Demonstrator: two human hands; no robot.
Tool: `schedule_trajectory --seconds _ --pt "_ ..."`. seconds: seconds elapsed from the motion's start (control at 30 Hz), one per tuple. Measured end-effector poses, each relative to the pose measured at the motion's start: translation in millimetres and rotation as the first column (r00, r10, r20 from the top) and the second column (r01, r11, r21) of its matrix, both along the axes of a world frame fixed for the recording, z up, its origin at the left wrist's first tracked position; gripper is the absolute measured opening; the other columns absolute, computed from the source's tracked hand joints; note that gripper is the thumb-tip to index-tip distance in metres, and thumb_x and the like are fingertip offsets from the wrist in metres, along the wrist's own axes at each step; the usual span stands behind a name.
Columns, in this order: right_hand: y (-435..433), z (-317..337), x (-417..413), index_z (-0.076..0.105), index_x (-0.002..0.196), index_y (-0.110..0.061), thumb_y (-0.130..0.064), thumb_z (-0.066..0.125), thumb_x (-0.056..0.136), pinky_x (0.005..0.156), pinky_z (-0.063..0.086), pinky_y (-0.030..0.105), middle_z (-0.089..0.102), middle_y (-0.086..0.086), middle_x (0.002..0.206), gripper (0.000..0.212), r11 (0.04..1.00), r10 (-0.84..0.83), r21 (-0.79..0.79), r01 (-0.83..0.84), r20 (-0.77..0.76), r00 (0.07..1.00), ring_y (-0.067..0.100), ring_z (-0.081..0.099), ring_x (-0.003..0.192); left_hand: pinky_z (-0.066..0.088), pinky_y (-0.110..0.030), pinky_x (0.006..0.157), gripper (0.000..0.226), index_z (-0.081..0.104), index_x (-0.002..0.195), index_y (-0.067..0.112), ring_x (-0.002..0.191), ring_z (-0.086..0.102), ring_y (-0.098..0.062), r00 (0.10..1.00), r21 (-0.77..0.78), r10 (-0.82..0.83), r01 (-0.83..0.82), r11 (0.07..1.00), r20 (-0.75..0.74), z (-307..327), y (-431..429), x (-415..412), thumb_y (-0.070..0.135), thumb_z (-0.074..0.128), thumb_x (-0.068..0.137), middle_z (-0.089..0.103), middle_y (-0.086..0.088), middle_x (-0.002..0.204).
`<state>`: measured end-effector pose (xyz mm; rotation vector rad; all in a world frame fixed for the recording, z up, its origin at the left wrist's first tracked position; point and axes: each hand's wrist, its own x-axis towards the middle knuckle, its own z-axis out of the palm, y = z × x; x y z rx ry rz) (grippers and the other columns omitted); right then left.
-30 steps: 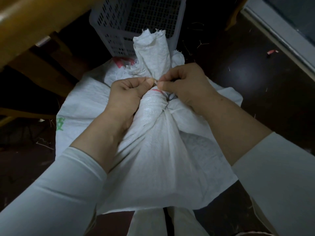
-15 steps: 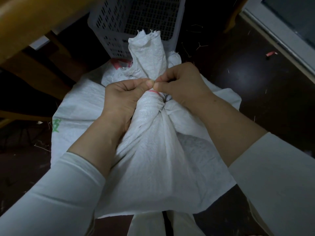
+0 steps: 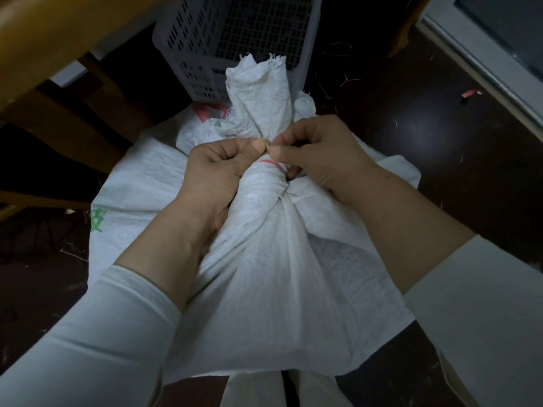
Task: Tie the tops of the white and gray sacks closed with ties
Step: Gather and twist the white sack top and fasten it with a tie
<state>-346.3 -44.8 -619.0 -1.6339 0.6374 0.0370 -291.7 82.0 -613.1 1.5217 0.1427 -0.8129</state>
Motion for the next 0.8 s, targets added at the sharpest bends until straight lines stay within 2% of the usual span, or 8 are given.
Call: schedule_trajectory --seconds 0.1,0.17,0.3,0.43,0.6,0.7,0.8 --pt "-0.5 -1.1 -1.1 0.067 0.081 0.007 0.0 0.067 0.08 0.047 0.046 0.013 0.059 0.003 0.062 0.007 0.999 -0.021 0.027 0.02 0.019 1.0 -0.001 0.052 0.04 0.06 -0.027 0.072 0.01 0.069 0.082 0.002 0.07 0.071 -0.017 1.0 -0.006 0.007 -0.007 1.0 -0.001 -2.5 -0.4 1.2 0.006 0.061 0.086 0.073 -0.005 0.07" --pt "0.3 -2.7 -1.2 0.068 0.079 0.001 -0.001 0.069 0.079 0.05 0.048 0.015 0.062 0.003 0.065 0.002 0.999 -0.027 0.026 0.027 0.024 0.999 0.001 0.053 0.043 0.06 -0.028 0.073 0.009 0.069 0.081 0.004 0.07 0.07 -0.017 1.0 -0.01 0.014 -0.014 1.0 -0.002 -2.4 -0.1 1.9 0.006 0.062 0.085 0.073 -0.004 0.069" --pt "-0.3 -4.2 -1.1 0.069 0.078 -0.01 -0.004 0.073 0.076 0.053 0.051 0.015 0.064 0.0 0.067 0.007 0.998 -0.052 0.041 0.051 0.011 0.999 0.005 0.054 0.049 0.059 -0.035 0.077 0.005 0.068 0.083 0.0 0.071 0.07 -0.02 0.997 -0.062 0.067 -0.07 0.996 -0.035 -0.3 -0.8 -1.0 0.003 0.064 0.082 0.072 -0.01 0.072" --pt "1.7 -4.9 0.7 0.071 0.089 -0.004 -0.002 0.071 0.076 0.053 0.047 0.009 0.063 -0.004 0.067 0.013 0.998 -0.061 0.031 0.06 0.029 0.998 -0.004 0.055 0.046 0.06 -0.031 0.075 0.014 0.066 0.092 -0.006 0.074 0.07 -0.021 0.992 -0.077 0.112 -0.116 0.99 -0.058 -1.8 -1.1 0.7 0.002 0.064 0.082 0.071 -0.016 0.084" --pt "2.7 -5.5 2.3 0.07 0.086 -0.009 -0.004 0.071 0.077 0.054 0.048 0.011 0.063 -0.002 0.071 0.01 0.999 -0.051 0.021 0.05 0.024 0.998 -0.002 0.054 0.047 0.06 -0.026 0.068 0.013 0.066 0.092 -0.006 0.07 0.071 -0.018 0.99 -0.1 0.119 -0.127 0.987 -0.079 -2.2 -0.6 3.4 0.003 0.063 0.082 0.072 -0.013 0.079" --pt "2.0 -5.2 3.5 0.07 0.088 -0.006 -0.008 0.071 0.079 0.054 0.048 0.012 0.064 -0.003 0.07 0.01 0.999 -0.054 0.0 0.054 0.011 0.998 -0.003 0.055 0.046 0.06 -0.029 0.071 0.016 0.065 0.094 -0.007 0.073 0.071 -0.019 0.984 -0.112 0.135 -0.148 0.983 -0.112 -3.5 0.2 5.3 0.002 0.064 0.082 0.072 -0.015 0.082" --pt "2.8 -6.2 6.8 0.07 0.09 -0.005 -0.011 0.071 0.08 0.058 0.048 0.016 0.063 -0.006 0.069 0.012 0.997 -0.051 -0.059 0.052 0.013 0.999 -0.002 0.054 0.047 0.06 -0.029 0.071 0.012 0.067 0.09 -0.005 0.072 0.071 -0.02 0.981 -0.129 0.139 -0.156 0.979 -0.135 -3.4 1.1 6.7 0.0 0.065 0.08 0.073 -0.013 0.077"
